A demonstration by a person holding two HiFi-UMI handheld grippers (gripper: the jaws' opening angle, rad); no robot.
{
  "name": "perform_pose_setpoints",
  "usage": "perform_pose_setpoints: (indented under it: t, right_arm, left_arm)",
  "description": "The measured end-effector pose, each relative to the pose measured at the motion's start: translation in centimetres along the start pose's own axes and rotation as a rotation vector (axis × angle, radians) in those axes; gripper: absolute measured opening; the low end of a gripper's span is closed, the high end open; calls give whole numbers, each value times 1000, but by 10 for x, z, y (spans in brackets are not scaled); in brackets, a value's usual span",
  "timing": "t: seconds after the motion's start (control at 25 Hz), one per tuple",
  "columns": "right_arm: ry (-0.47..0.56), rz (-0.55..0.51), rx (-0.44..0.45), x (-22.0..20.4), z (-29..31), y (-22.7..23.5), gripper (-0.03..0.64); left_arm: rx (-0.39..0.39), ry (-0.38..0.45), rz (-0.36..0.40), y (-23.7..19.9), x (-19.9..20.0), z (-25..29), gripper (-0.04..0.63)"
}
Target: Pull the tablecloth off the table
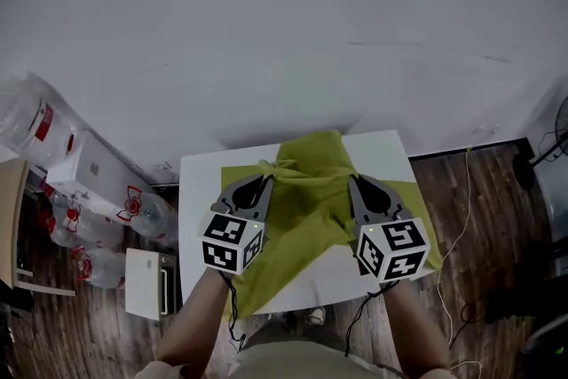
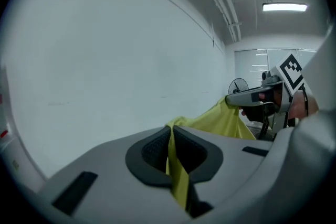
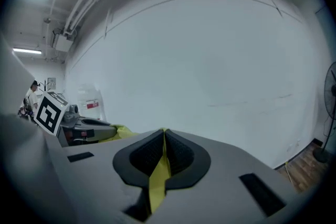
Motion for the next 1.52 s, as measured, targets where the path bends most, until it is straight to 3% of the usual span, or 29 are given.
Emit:
perform_pose_setpoints:
  t: [0.28, 0.44, 0.68, 0.92, 1.52]
  right_arm:
    - [242, -63, 40, 118, -21, -10, 34]
    - [367, -104, 79, 177, -36, -14, 34]
    - [472, -101, 87, 224, -55, -18, 34]
    - [421, -82, 93, 201, -60, -13, 34]
    - [191, -48, 68, 82, -63, -18, 34]
  left_arm:
    - [-13, 175, 105, 9, 105, -5, 25]
    - [-30, 280, 96, 18, 157, -3, 25]
    - [-57, 388, 169, 31, 213, -17, 25]
    - [-62, 357, 189, 35, 202, -18, 25]
    - [-54, 129, 176, 35, 90, -39, 26]
Point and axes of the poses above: the fingertips, and each gripper's own axes: z forward along the fingers, y to its right, x out of its top, the point moved 3 cm from there along -z, backward along the fingers, and after that the axes turned 15 degrees about y, right-handed, at the moved point
